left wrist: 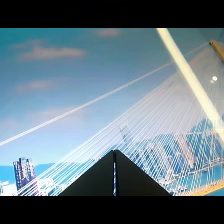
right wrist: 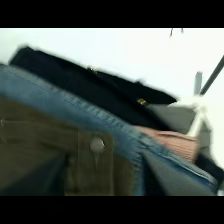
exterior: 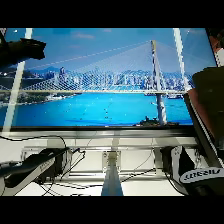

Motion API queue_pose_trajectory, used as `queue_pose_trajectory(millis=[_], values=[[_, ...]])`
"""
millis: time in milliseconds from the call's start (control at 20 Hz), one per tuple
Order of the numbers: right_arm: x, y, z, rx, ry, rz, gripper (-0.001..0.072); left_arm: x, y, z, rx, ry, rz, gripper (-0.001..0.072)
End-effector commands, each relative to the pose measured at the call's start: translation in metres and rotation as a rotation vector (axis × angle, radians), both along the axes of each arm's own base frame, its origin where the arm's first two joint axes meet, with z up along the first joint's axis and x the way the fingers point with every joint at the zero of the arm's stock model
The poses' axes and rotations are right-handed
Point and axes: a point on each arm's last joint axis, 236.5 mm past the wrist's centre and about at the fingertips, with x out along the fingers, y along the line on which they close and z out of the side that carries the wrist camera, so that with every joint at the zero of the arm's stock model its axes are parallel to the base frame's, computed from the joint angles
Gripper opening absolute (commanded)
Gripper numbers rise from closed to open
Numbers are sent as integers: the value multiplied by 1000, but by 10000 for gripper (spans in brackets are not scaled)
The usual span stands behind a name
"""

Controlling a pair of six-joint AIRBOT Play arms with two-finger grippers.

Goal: Fold the clothes and pants, and hang the long-sleeved shirts on hangers.

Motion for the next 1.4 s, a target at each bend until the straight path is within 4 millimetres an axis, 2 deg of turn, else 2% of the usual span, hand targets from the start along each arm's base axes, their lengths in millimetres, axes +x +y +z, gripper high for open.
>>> queue_pose_trajectory(millis=[0,150,250,350,400,500,600,700,750,850,950,1200,1350], values=[[73,24,-30,131,-12,331,324,0,1,1,1,-3,2,14],[151,75,-49,206,2,637,41,0,1,1,1,-3,2,14],[201,119,-56,199,13,833,41,0,1,1,1,-3,2,14],[246,187,-59,145,39,1102,40,0,1,1,1,-3,2,14],[263,231,-61,106,53,1259,40,0,1,1,1,-3,2,14],[284,320,-64,6,65,1543,40,0,1,1,1,-3,2,14],[292,395,-59,-101,23,1730,41,0,1,1,1,-3,2,14],[288,456,-57,-227,-4,1916,40,0,1,1,1,-2,2,14],[283,478,-59,-275,-4,1991,40,0,1,1,1,-3,2,14],[273,507,-67,-319,14,2087,41,0,1,1,1,-3,2,14],[268,517,-74,-316,34,2122,41,0,1,1,1,-3,2,14],[258,515,-85,-335,112,2182,40,0,1,1,1,-3,2,14],[259,515,-85,-345,113,2187,41,0,1,1,1,-3,2,14]])
